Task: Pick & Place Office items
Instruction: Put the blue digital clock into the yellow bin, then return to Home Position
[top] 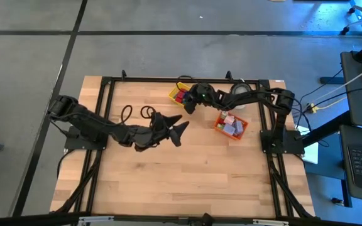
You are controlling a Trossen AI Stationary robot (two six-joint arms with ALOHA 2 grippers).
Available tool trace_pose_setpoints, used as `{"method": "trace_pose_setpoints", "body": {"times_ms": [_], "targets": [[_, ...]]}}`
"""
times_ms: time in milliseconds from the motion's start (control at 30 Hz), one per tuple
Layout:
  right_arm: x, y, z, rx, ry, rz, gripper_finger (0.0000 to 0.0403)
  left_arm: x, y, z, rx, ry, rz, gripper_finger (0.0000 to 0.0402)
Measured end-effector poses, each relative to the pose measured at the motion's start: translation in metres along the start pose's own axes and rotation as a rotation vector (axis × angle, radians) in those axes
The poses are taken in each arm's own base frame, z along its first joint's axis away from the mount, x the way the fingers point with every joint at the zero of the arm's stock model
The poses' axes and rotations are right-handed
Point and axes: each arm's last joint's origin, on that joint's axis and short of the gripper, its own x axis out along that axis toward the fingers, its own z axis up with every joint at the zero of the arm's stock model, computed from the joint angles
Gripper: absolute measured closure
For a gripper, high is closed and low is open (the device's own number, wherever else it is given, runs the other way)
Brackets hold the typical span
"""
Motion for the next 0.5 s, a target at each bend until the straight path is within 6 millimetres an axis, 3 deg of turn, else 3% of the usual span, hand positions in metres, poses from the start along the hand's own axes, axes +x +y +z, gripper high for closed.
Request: {"method": "trace_pose_setpoints", "body": {"times_ms": [333, 500], "targets": [[-0.004, -0.001, 0.004, 0.012, -0.004, -0.001, 0.0154, 0.011, 0.009, 0.006, 0.014, -0.026, 0.036, 0.0141], [-0.032, -0.003, 0.027, 0.012, -0.023, 0.004, 0.0122, 0.011, 0.008, 0.006, 0.014, -0.023, 0.034, 0.0141]]}}
